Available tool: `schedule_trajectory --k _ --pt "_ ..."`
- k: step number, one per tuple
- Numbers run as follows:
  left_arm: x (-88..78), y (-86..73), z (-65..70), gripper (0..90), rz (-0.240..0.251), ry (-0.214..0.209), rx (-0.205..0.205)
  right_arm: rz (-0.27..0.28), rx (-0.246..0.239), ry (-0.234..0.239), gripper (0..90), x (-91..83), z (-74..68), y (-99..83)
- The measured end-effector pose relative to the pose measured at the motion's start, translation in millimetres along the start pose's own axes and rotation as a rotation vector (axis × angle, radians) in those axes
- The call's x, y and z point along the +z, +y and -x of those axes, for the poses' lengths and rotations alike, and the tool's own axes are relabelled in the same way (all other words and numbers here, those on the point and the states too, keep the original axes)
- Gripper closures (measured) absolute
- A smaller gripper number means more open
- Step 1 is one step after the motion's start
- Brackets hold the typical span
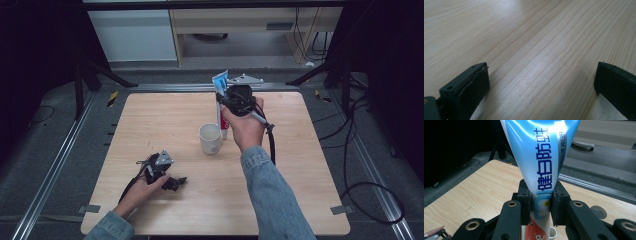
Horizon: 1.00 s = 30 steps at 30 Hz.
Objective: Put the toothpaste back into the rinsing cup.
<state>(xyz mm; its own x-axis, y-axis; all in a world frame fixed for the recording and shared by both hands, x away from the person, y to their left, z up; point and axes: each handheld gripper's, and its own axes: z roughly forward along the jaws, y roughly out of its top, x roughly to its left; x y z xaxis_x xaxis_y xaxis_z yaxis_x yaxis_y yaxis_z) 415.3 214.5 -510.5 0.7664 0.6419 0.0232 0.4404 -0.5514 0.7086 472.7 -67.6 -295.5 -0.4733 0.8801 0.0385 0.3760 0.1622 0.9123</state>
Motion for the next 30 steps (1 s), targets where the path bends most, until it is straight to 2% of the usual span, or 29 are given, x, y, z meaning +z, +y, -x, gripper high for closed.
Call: schedule_trajectory --k 11,30 --pt "0.0 0.0 0.0 0.0 0.0 0.0 0.0 0.035 -0.002 -0.014 73.1 2.6 -1.3 2.9" --pt "0.0 0.0 0.0 0.0 0.0 0.0 0.0 0.097 -0.001 0.0 73.1 23.5 -13.3 -3.9"
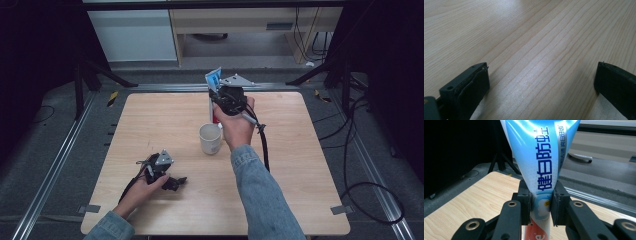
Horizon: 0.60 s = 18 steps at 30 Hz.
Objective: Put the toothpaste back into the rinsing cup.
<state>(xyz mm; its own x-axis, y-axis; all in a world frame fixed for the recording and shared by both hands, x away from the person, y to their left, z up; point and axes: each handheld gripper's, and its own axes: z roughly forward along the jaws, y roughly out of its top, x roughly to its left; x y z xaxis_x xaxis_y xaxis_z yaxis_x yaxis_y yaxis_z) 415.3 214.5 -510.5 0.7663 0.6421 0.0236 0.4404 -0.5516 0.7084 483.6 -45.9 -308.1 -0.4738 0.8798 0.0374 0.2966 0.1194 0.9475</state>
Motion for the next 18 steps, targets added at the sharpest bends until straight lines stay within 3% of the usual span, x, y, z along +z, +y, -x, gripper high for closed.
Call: schedule_trajectory --k 4,18 --pt "0.0 0.0 0.0 0.0 0.0 0.0 0.0 -0.007 -0.028 0.001 73.1 7.1 -5.0 -9.3" --pt "0.1 -0.1 0.0 0.0 0.002 0.0 0.0 -0.017 -0.013 0.01 73.1 20.4 -7.6 -33.6"
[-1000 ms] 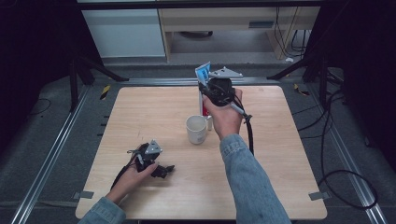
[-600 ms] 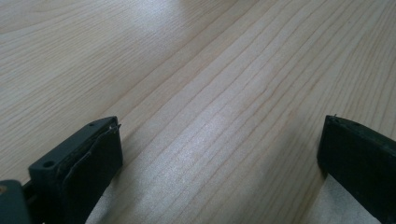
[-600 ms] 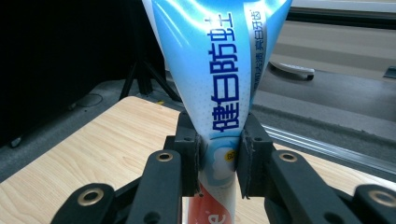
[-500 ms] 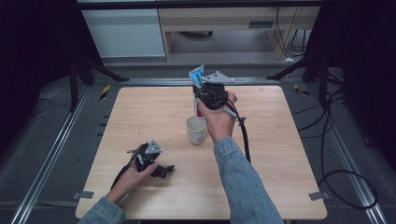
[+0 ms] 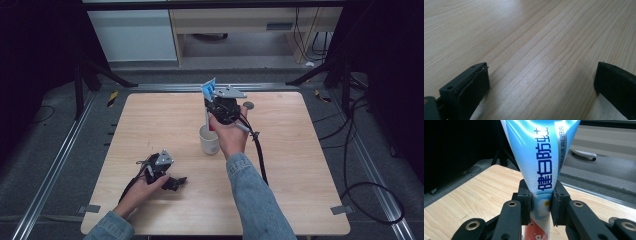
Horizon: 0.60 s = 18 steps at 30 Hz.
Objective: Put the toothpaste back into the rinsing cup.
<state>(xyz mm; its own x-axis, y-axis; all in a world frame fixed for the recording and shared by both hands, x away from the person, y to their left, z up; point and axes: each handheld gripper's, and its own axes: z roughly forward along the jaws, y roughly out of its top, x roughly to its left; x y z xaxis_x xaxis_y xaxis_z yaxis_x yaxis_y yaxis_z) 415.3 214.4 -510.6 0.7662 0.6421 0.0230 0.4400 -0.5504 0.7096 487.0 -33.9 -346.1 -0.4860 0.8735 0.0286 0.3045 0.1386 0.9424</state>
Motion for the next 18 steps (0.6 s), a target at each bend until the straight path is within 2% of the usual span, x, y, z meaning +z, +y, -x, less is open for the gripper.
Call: schedule_trajectory --k 18 --pt "0.0 0.0 0.0 0.0 0.0 0.0 0.001 -0.011 0.022 -0.012 73.1 11.2 4.1 -23.0"
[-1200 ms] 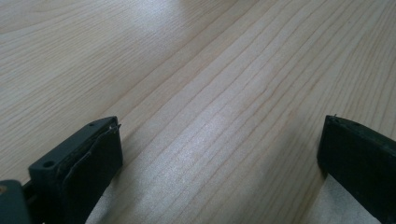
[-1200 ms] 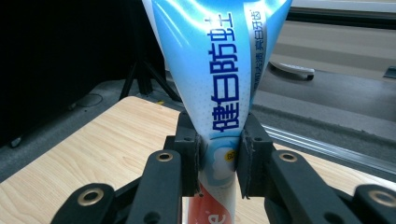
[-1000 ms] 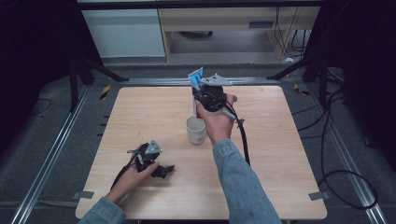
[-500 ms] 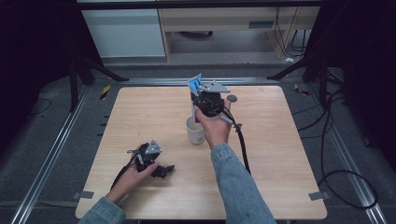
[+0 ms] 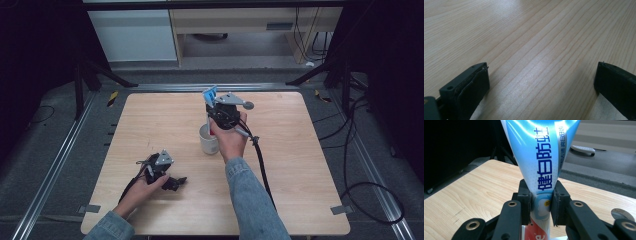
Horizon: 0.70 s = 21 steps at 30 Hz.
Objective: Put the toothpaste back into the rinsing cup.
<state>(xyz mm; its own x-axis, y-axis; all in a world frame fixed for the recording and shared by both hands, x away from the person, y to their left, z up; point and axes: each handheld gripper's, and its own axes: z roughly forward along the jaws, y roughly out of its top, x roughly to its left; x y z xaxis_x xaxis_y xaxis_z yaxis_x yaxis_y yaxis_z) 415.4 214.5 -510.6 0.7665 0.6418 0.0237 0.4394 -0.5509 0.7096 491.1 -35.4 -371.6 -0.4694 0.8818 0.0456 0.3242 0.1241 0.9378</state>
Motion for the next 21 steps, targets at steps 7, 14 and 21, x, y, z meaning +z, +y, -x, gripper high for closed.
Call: schedule_trajectory --k 7,14,21 --pt "0.0 0.0 0.0 0.0 0.0 0.0 -0.001 -0.004 0.002 0.004 73.1 2.3 -1.0 -4.1" --pt "0.0 0.0 0.0 0.0 0.0 0.0 -0.001 -0.005 0.009 0.005 73.1 5.2 -1.6 -8.5" --pt "0.0 0.0 0.0 0.0 0.0 0.0 -0.001 -0.007 0.02 0.0 73.0 9.9 -3.0 -15.2"
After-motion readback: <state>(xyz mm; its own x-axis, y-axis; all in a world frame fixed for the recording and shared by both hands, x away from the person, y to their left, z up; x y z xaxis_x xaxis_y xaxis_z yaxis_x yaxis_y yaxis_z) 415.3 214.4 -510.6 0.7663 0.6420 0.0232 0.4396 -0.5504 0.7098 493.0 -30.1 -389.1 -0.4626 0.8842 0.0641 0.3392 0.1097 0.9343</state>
